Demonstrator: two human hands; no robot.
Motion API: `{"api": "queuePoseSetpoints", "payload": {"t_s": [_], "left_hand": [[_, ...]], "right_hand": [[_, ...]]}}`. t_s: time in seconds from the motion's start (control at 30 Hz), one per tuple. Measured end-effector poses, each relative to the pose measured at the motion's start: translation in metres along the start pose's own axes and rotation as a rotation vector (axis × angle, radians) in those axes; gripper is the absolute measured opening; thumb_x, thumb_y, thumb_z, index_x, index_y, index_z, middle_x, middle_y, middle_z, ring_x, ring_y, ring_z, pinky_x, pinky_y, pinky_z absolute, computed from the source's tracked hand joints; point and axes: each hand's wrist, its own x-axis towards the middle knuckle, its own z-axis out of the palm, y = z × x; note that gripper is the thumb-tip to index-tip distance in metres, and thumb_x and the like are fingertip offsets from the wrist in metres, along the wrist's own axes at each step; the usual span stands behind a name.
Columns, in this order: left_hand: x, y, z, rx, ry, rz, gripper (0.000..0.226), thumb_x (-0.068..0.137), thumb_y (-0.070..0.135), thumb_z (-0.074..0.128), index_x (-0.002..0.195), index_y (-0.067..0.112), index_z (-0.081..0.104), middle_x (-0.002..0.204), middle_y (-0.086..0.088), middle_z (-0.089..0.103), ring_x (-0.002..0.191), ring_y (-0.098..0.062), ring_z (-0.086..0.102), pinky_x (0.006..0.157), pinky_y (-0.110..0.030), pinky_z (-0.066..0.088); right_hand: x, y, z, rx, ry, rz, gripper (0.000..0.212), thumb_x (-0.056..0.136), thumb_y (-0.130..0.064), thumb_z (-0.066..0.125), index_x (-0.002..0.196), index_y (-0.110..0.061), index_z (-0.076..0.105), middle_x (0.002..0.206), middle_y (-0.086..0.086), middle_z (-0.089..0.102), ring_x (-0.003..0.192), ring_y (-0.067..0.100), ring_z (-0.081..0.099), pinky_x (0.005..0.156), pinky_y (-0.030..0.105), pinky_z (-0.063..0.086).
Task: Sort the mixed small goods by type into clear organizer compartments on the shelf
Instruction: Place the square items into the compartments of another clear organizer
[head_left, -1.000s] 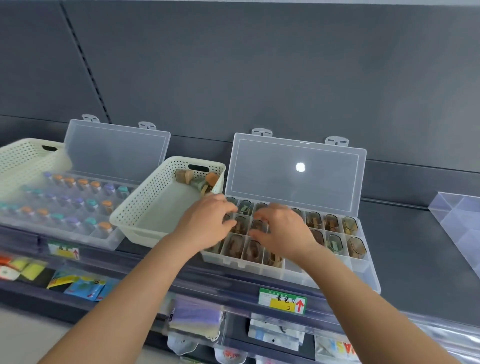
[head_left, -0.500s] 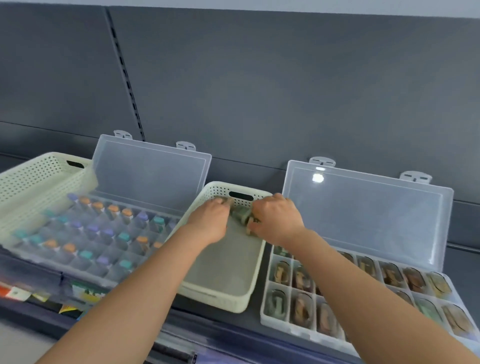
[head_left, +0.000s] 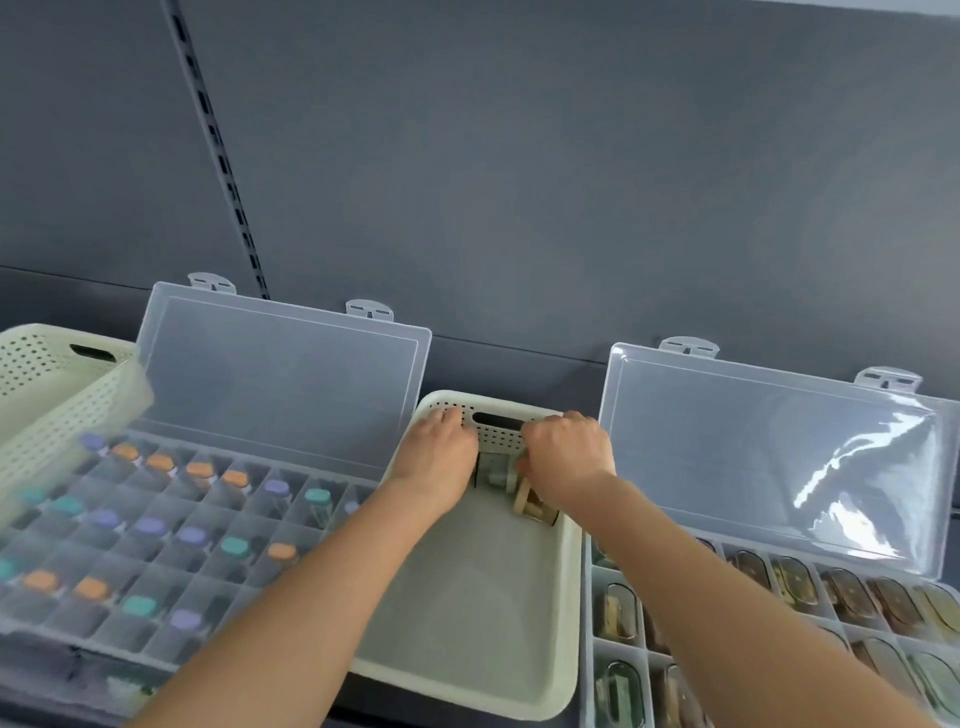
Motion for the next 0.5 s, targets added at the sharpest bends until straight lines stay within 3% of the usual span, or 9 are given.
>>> {"api": "queuePoseSetpoints", "payload": {"t_s": [0.1,0.17,0.23,0.3,0.37,0.5], "left_hand": [[-0.004,-0.005,-0.006,-0.229,-0.060,-0.047,0.017,0.088,0.009,0.055,0.105,0.009,0.055,0.106,-0.010,0.059,0.095,-0.027,0.058,0.074,-0.034,0.046],[-0.007,-0.007,-0.013,-0.380,-0.063,-0.082,0.009,0.086,0.019,0.057,0.089,0.014,0.050,0.091,-0.004,0.057,0.082,-0.023,0.055,0.060,-0.028,0.039],[-0.011,-0.007,-0.021,-0.505,-0.029,-0.129,0.016,0.084,0.027,0.059,0.081,0.016,0.048,0.082,0.001,0.055,0.076,-0.020,0.052,0.052,-0.027,0.032],[-0.015,-0.005,-0.030,-0.656,0.017,-0.168,0.021,0.080,0.032,0.066,0.081,0.017,0.051,0.080,0.004,0.058,0.075,-0.019,0.056,0.053,-0.027,0.037],[-0.019,-0.002,-0.037,-0.863,0.050,-0.208,0.031,0.072,0.034,0.078,0.090,0.018,0.057,0.087,0.006,0.061,0.080,-0.016,0.059,0.065,-0.029,0.045],[-0.032,0.017,-0.046,-1.177,0.100,-0.195,0.038,0.066,0.030,0.085,0.096,0.028,0.062,0.094,0.006,0.063,0.082,-0.014,0.062,0.076,-0.035,0.051]], "right_hand": [[-0.002,0.006,-0.009,0.205,-0.037,0.062,0.016,0.092,-0.024,0.048,0.096,-0.012,0.059,0.095,0.009,0.064,0.086,0.028,0.055,0.065,0.030,0.039],[-0.005,0.011,-0.018,0.368,-0.056,0.106,0.020,0.091,-0.026,0.050,0.099,-0.010,0.059,0.099,0.010,0.064,0.090,0.031,0.056,0.069,0.031,0.042],[-0.010,0.015,-0.025,0.492,-0.046,0.129,0.026,0.091,-0.027,0.053,0.109,-0.009,0.060,0.105,0.010,0.065,0.098,0.032,0.057,0.078,0.035,0.047],[-0.017,0.019,-0.028,0.626,-0.051,0.155,0.034,0.092,-0.024,0.052,0.123,-0.010,0.054,0.112,0.009,0.064,0.103,0.030,0.057,0.086,0.036,0.046],[-0.027,0.025,-0.028,0.809,-0.090,0.186,0.043,0.094,-0.020,0.050,0.136,-0.013,0.044,0.111,0.007,0.062,0.101,0.027,0.058,0.086,0.034,0.047],[-0.054,0.041,-0.025,1.285,-0.133,0.230,0.047,0.095,-0.011,0.047,0.141,-0.020,0.037,0.099,-0.004,0.061,0.096,0.021,0.065,0.094,0.037,0.051]]}}
